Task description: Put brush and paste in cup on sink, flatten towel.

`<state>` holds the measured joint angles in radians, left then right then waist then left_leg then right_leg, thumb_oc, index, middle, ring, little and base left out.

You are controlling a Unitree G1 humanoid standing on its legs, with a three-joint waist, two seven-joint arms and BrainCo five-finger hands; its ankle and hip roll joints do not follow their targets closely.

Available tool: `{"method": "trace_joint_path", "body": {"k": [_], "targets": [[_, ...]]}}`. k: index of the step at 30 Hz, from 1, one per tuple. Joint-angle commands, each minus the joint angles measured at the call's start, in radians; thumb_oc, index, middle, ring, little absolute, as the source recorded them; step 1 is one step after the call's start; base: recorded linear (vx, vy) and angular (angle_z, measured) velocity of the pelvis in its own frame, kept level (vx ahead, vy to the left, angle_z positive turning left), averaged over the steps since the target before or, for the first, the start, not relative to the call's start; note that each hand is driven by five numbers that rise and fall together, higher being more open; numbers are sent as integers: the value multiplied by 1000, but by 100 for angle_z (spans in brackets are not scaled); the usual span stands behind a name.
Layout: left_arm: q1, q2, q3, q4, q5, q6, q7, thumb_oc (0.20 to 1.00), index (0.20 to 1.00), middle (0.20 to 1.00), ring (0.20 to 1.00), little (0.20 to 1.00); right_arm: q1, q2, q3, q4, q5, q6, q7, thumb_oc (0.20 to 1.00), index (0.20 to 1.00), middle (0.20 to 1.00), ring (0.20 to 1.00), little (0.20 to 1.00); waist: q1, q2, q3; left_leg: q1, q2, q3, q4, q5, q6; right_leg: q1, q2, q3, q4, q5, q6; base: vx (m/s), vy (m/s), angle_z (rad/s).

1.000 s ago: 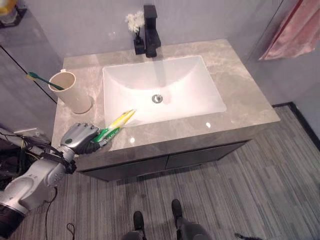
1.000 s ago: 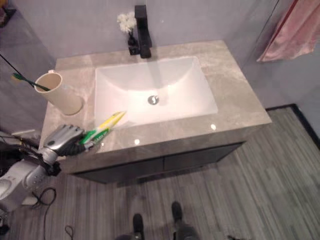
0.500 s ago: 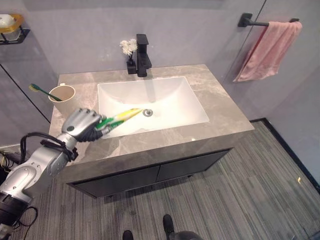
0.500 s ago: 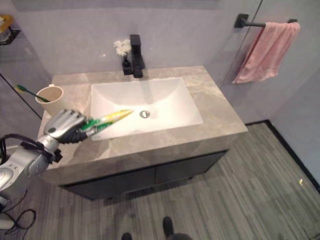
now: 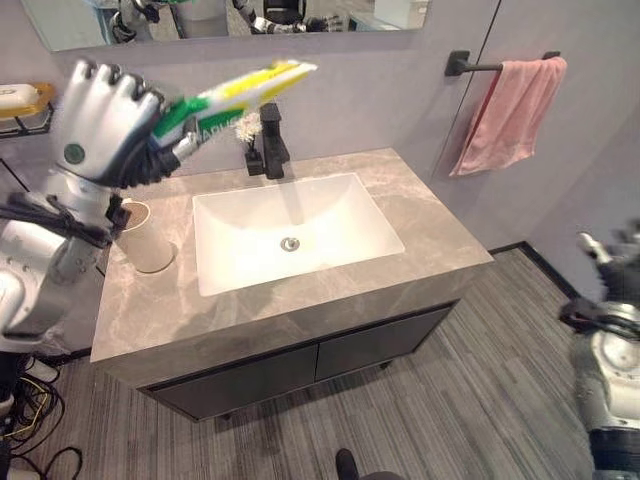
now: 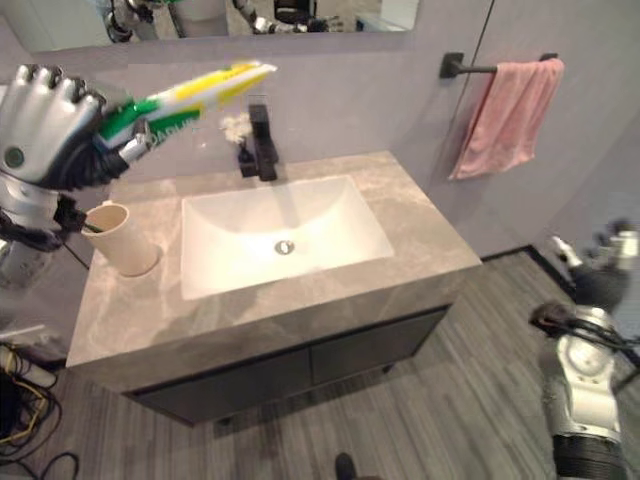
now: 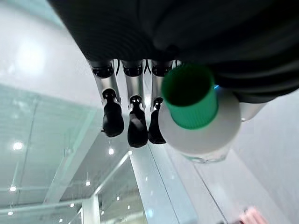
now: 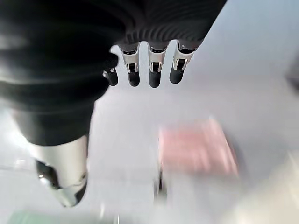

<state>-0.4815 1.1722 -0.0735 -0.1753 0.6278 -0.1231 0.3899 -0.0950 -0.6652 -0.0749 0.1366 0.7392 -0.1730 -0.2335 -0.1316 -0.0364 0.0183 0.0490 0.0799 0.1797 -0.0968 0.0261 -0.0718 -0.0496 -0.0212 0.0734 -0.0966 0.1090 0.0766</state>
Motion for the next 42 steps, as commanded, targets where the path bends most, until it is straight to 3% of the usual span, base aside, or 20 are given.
{"method": "trace_joint_path", "body": {"k": [1,3,4,7,12,17,24,31,42], "targets": [[-163,86,-71,42,-62,26,44,200,200,200,200,200,-185,-93,69,1,156,1,105,1000,1000,1000,1000,1000,24,13,-30,10,87,4,10,3,-75,78,-83,-45,9,-37,115,0,0,0],[-199,89,-99,35,-69,32,50,200,200,200,200,200,-272,-34,162,9,245,-10,97,1000,1000,1000,1000,1000,45,15,-29,12,85,2,10,4,-75,84,-86,-51,9,-38,112,0,0,0],[-221,88,-114,32,-74,46,62,200,200,200,200,200,-331,58,230,15,299,-33,62,1000,1000,1000,1000,1000,57,14,-22,16,84,1,10,3,-74,90,-90,-53,9,-39,111,0,0,0],[-248,103,-135,-1,-69,63,68,200,200,200,200,200,-431,106,409,-97,198,37,63,1000,1000,1000,1000,1000,77,18,-13,19,79,-2,10,7,-72,98,-94,-59,9,-41,108,-3,2,2],[-175,72,-106,-112,-72,2,77,200,200,200,200,200,-563,218,570,-134,290,26,196,1000,1000,1000,1000,1000,123,19,-3,11,72,-21,10,12,-67,107,-104,-80,9,-49,102,6,1,12],[-123,63,-69,-141,-76,-37,112,200,200,200,200,200,-661,274,605,-122,315,-32,238,1000,1000,1000,1000,1000,162,14,7,-3,60,-50,10,15,-64,121,-118,-116,9,-59,98,33,5,15],[-110,31,-82,-144,-84,-55,110,200,200,200,200,200,-721,289,624,-160,288,-67,259,1000,1000,1000,1000,1000,179,4,10,-21,47,-83,10,17,-61,134,-125,-151,9,-67,91,34,0,21],[-105,3,-93,-149,-91,-70,99,200,200,200,200,200,-718,309,620,-210,300,-83,285,1000,1000,1000,1000,1000,184,-3,5,-30,35,-100,10,13,-54,138,-130,-170,10,-73,90,41,14,10],[-24,-110,-86,-130,-124,-76,42,200,200,200,200,200,-700,376,572,-301,310,-114,307,1000,1000,1000,1000,1000,174,-1,-7,-17,28,-92,10,-1,-44,141,-139,-162,9,-76,93,15,10,1]]}}
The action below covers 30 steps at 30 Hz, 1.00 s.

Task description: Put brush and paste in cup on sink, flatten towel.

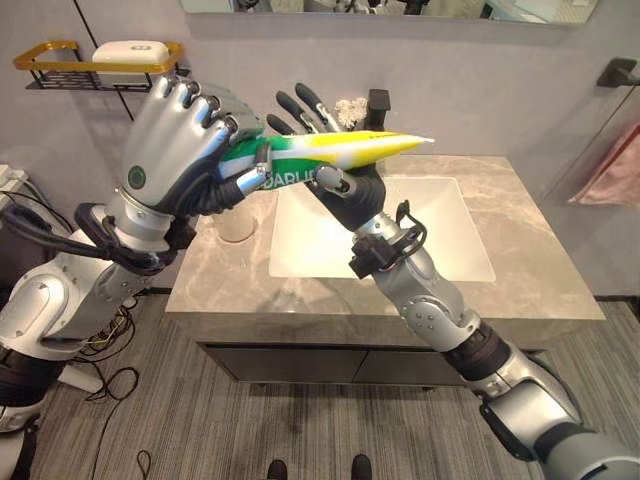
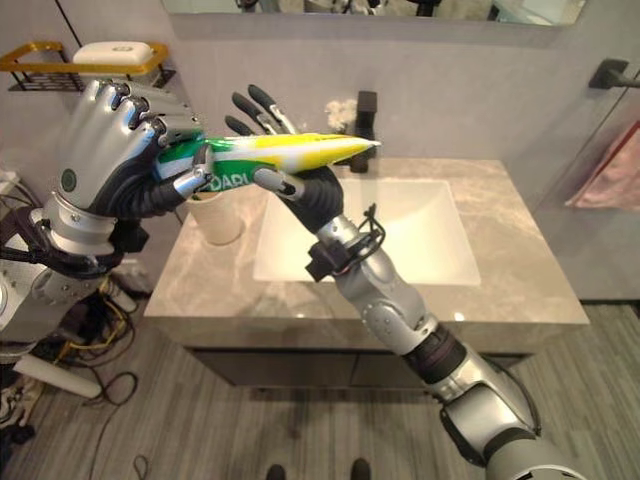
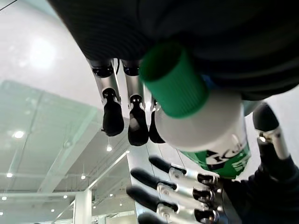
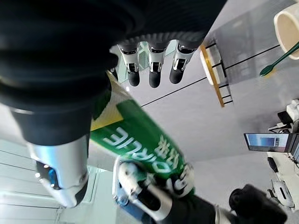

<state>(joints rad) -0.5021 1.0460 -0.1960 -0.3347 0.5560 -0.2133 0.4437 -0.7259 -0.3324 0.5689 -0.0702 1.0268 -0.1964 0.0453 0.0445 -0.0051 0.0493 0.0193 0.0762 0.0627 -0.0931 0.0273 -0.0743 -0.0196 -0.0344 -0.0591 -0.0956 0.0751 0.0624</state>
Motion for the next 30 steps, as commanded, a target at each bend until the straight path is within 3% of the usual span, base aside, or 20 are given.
{"method": "trace_joint_path", "body": {"k": [1,12,13,16,18,28,29,30], "targets": [[6,7,41,30,-55,16,-16,200,200,200,200,200,-68,50,-73,-99,24,-91,26,1000,1000,1000,1000,1000,-3,-32,-39,14,31,26,6,-4,-41,111,-126,-28,8,-42,107,0,0,0],[70,-106,54,14,-105,22,-54,200,200,200,200,200,-39,120,-91,-152,67,-113,19,1000,1000,1000,1000,1000,-12,-29,-48,20,29,35,6,-10,-37,109,-130,-18,8,-44,106,3,8,-6],[75,-128,57,7,-122,24,-61,200,200,200,200,200,-40,130,-83,-149,76,-111,19,821,821,821,821,821,-11,-30,-48,21,29,34,6,-9,-37,110,-130,-16,8,-43,105,0,0,0],[78,-140,57,3,-131,23,-63,200,200,200,200,200,-37,131,-84,-149,77,-108,16,758,758,758,758,758,-11,-30,-47,20,29,33,6,-8,-37,111,-130,-17,8,-44,104,0,0,0],[101,-163,58,-2,-134,23,-59,200,200,200,200,200,-34,138,-87,-153,77,-111,9,595,595,595,595,595,-11,-31,-46,20,30,32,6,-8,-37,111,-130,-19,8,-44,104,0,0,0],[193,-224,33,30,-139,27,-74,200,200,200,200,200,-13,140,-93,-142,75,-119,-17,586,586,586,586,586,-7,-35,-45,17,28,28,6,-8,-35,113,-130,-23,8,-43,101,0,0,0],[197,-226,33,30,-139,28,-74,200,200,200,200,200,-9,138,-95,-142,72,-118,-20,576,576,576,576,576,-8,-36,-45,17,27,28,6,-8,-34,113,-130,-23,8,-43,101,0,0,0],[207,-233,32,34,-142,31,-72,200,200,200,200,200,-3,137,-97,-142,63,-121,-33,498,498,498,498,498,-8,-35,-44,17,27,27,6,-8,-33,112,-130,-22,8,-43,102,0,0,0]]}}
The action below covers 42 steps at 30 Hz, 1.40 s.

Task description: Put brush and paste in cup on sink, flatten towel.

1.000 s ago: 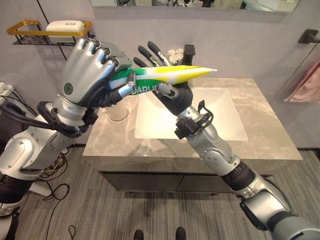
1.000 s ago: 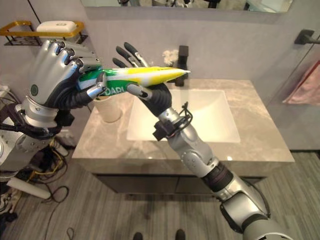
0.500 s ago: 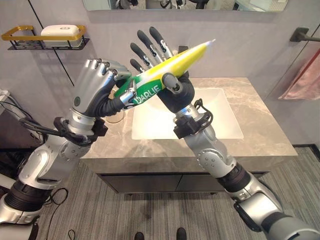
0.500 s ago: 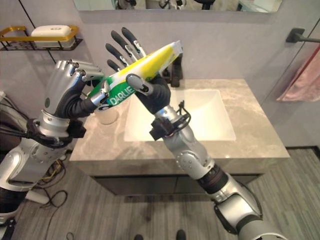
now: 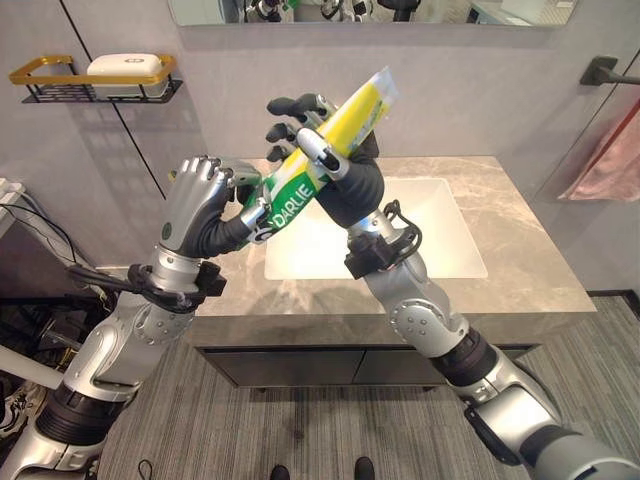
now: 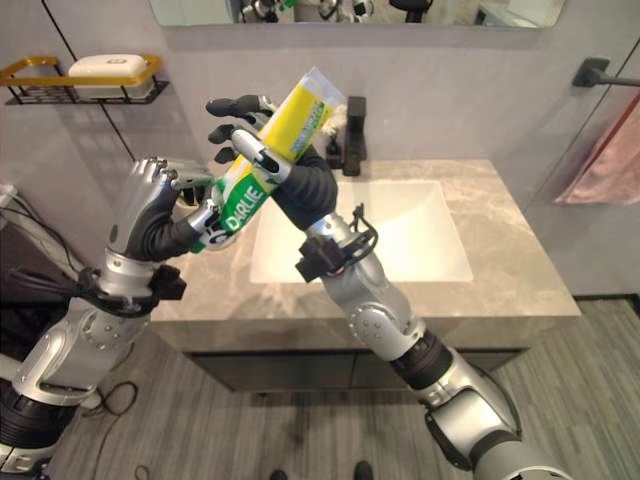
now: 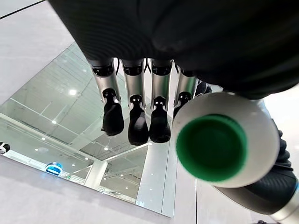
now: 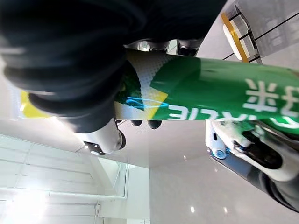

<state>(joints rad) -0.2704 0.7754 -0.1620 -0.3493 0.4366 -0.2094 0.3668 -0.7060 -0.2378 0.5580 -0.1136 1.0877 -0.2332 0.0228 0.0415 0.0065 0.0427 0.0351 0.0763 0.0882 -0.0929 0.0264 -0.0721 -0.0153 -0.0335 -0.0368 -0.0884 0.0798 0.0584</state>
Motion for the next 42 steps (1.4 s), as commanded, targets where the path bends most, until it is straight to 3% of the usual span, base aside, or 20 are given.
{"method": "trace_joint_path", "body": {"k": [1,2,7,8,9,10,13,20,25,26,35,36,37,39,42], "targets": [[-18,34,-4,51,-25,29,5,200,200,200,200,200,-21,43,-85,-96,0,-84,-15,294,294,294,294,294,-5,-47,-37,1,27,2,6,-7,-36,108,-131,-44,1,-47,106,0,0,0],[-10,29,-4,53,-29,29,4,200,200,200,200,200,-18,43,-88,-93,-3,-85,-21,200,200,200,200,200,-5,-47,-37,0,27,1,6,-6,-35,108,-131,-43,1,-47,105,0,0,0],[27,-1,-6,53,-42,35,10,200,200,200,200,200,-10,49,-92,-88,-24,-92,-52,200,200,200,200,200,-4,-49,-35,-3,27,0,6,-5,-35,107,-132,-47,1,-45,105,0,0,0],[38,-10,-7,47,-49,36,14,313,313,313,313,313,-7,52,-95,-89,-29,-98,-65,200,200,200,200,200,-2,-49,-35,-6,27,-2,6,-4,-35,107,-133,-49,1,-46,105,0,0,0],[47,-21,-7,41,-55,35,15,815,815,815,815,815,-5,52,-98,-89,-41,-101,-76,200,200,200,200,200,-2,-50,-34,-8,26,-6,6,-4,-35,106,-133,-51,1,-46,104,-9,-1,3],[55,-29,-5,37,-60,35,22,1000,1000,1000,1000,1000,0,54,-98,-90,-51,-105,-87,200,200,200,200,200,0,-51,-33,-10,25,-8,6,-3,-34,105,-133,-51,1,-46,104,-11,-5,4],[68,-40,3,7,-85,24,21,1000,1000,1000,1000,1000,2,46,-104,-97,-78,-107,-106,200,200,200,200,200,4,-52,-31,-15,24,-12,6,-1,-34,105,-134,-55,1,-47,104,-5,-3,3],[257,-97,81,-74,-320,-17,8,1000,1000,1000,1000,1000,-75,-7,-149,-98,-195,-111,-193,200,200,200,200,200,40,-59,-21,-31,16,-32,6,6,-29,104,-140,-69,1,-47,104,-9,-6,10],[419,-85,153,-97,-586,-61,-105,1000,1000,1000,1000,1000,-230,-110,-197,-30,-294,-103,-249,200,200,200,200,200,101,-69,-10,-56,5,-58,6,15,-27,103,-143,-93,1,-50,107,-10,-8,17],[452,-69,156,-76,-649,-53,-140,1000,1000,1000,1000,1000,-288,-127,-200,1,-319,-96,-268,200,200,200,200,200,125,-73,-8,-64,1,-71,6,18,-25,105,-144,-102,1,-51,108,-6,-14,15],[529,36,159,62,-750,-30,-233,1000,1000,1000,1000,1000,-447,-202,-223,195,-417,-83,-340,200,200,200,200,200,207,-77,-4,-111,-27,-149,6,39,-25,119,-149,-177,1,-53,116,14,-4,30],[569,8,154,135,-853,-12,-256,1000,1000,1000,1000,1000,-488,-214,-220,253,-441,-72,-359,200,200,200,200,200,229,-80,0,-118,-33,-166,6,39,-24,123,-150,-191,1,-57,118,16,-5,42],[567,8,154,136,-854,-12,-257,1000,1000,1000,1000,1000,-490,-214,-219,254,-441,-73,-360,200,200,200,200,200,228,-79,0,-122,-33,-167,6,44,-23,120,-150,-192,1,-53,118,11,-15,33],[654,-49,131,315,-1066,59,-321,1000,1000,1000,1000,1000,-517,-252,-213,306,-476,-47,-367,200,200,200,200,200,258,-72,8,-139,-42,-188,6,50,-18,119,-150,-213,1,-51,122,-17,-12,22],[700,-46,128,372,-1088,96,-353,1000,1000,1000,1000,1000,-542,-244,-222,385,-489,-35,-376,200,200,200,200,200,276,-68,6,-152,-48,-206,6,57,-13,116,-152,-227,1,-46,125,9,13,20]]}}
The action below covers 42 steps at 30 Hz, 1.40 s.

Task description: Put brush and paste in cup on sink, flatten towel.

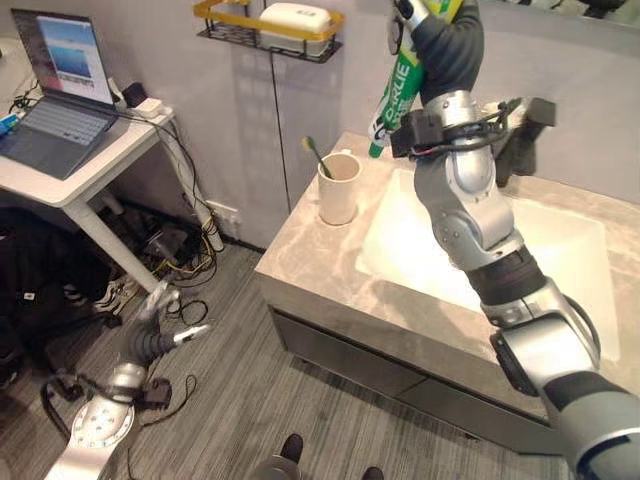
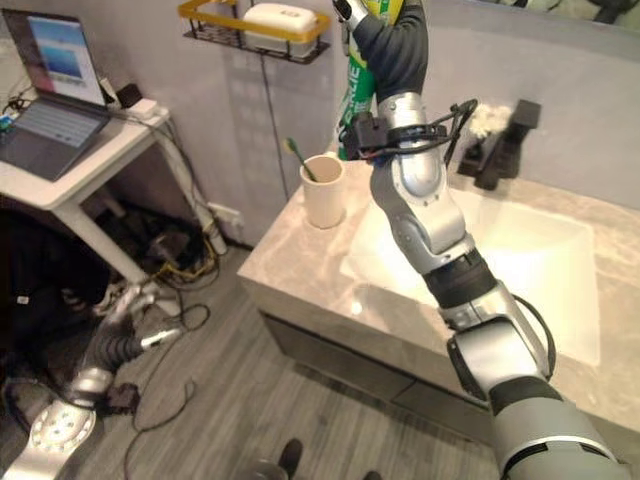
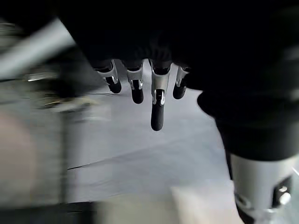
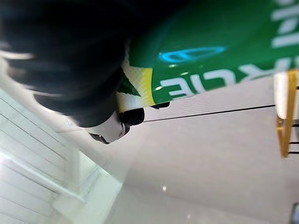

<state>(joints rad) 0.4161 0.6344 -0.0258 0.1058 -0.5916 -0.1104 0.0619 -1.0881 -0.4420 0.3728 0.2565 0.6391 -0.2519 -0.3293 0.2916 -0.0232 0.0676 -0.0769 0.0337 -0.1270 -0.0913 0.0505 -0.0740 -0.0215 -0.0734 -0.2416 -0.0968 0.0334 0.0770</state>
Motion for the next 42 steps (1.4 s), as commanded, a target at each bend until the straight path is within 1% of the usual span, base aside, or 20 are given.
{"method": "trace_joint_path", "body": {"k": [1,4,6,8,11,14,17,19,25,26,29,34,42], "targets": [[23,103,-11,-76,-68,8,-60,1000,1000,1000,1000,1000,-175,-37,-34,48,-46,-12,-24,200,200,200,200,200,32,-37,-19,-44,-8,4,4,35,-11,124,-112,-28,10,0,107,27,19,17],[29,119,-46,-68,-93,26,-83,1000,1000,1000,1000,1000,-205,-37,-41,132,-35,-15,-41,200,200,200,200,200,44,-35,-17,-56,-16,-12,4,38,-9,123,-111,-43,10,-1,111,25,24,20],[20,121,-66,-62,-90,26,-79,1000,1000,1000,1000,1000,-207,-10,-60,166,9,-35,-53,200,200,200,200,200,51,-34,-15,-64,-19,-21,4,40,-8,119,-111,-48,10,-2,112,16,28,18],[17,124,-81,-69,-77,25,-78,1000,1000,1000,1000,1000,-203,8,-70,179,40,-41,-45,200,200,200,200,200,55,-35,-14,-71,-23,-27,4,41,-8,117,-112,-53,10,-2,113,20,25,20],[24,128,-86,-72,-72,30,-78,1000,1000,1000,1000,1000,-222,-7,-63,191,37,-41,-51,200,200,200,200,200,65,-41,-15,-80,-27,-33,4,40,-7,114,-113,-58,10,1,117,33,24,3],[19,136,-97,-76,-60,29,-75,1000,1000,1000,1000,1000,-229,-3,-80,192,45,-58,-66,200,200,200,200,200,76,-40,-16,-87,-34,-42,4,40,-6,113,-118,-65,10,3,119,9,10,1],[13,138,-103,-79,-53,27,-72,1000,1000,1000,1000,1000,-222,1,-92,178,46,-65,-69,200,200,200,200,200,77,-40,-16,-89,-38,-49,4,40,-5,114,-120,-71,10,1,120,10,5,1],[7,137,-107,-83,-43,26,-70,1000,1000,1000,1000,1000,-221,-2,-93,162,37,-71,-73,200,200,200,200,200,79,-41,-16,-88,-46,-53,4,38,-2,120,-123,-76,10,1,121,49,22,5],[3,136,-110,-82,-34,23,-70,1000,1000,1000,1000,1000,-225,-5,-91,150,1,-69,-85,200,200,200,200,200,81,-39,-16,-87,-49,-53,4,36,1,122,-128,-72,10,1,122,8,5,2],[4,135,-110,-80,-30,23,-68,1000,1000,1000,1000,1000,-224,-13,-89,140,-28,-61,-93,200,200,200,200,200,82,-37,-15,-89,-50,-52,4,36,2,119,-130,-72,10,2,124,0,0,0],[5,126,-111,-72,-31,23,-65,1000,1000,1000,1000,1000,-208,-20,-96,128,-48,-59,-96,200,200,200,200,200,83,-36,-16,-94,-53,-51,4,35,2,114,-132,-72,10,1,127,0,0,0],[1,119,-113,-67,-32,20,-65,1000,1000,1000,1000,1000,-185,-29,-99,123,-53,-56,-92,200,200,200,200,200,87,-32,-9,-102,-57,-56,4,37,3,110,-133,-75,10,0,128,0,0,0],[-2,109,-128,-57,-30,18,-59,1000,1000,1000,1000,1000,-165,-15,-132,127,-83,-60,-122,200,200,200,200,200,96,-25,-6,-108,-63,-63,4,37,7,108,-137,-80,10,2,128,0,0,0]]}}
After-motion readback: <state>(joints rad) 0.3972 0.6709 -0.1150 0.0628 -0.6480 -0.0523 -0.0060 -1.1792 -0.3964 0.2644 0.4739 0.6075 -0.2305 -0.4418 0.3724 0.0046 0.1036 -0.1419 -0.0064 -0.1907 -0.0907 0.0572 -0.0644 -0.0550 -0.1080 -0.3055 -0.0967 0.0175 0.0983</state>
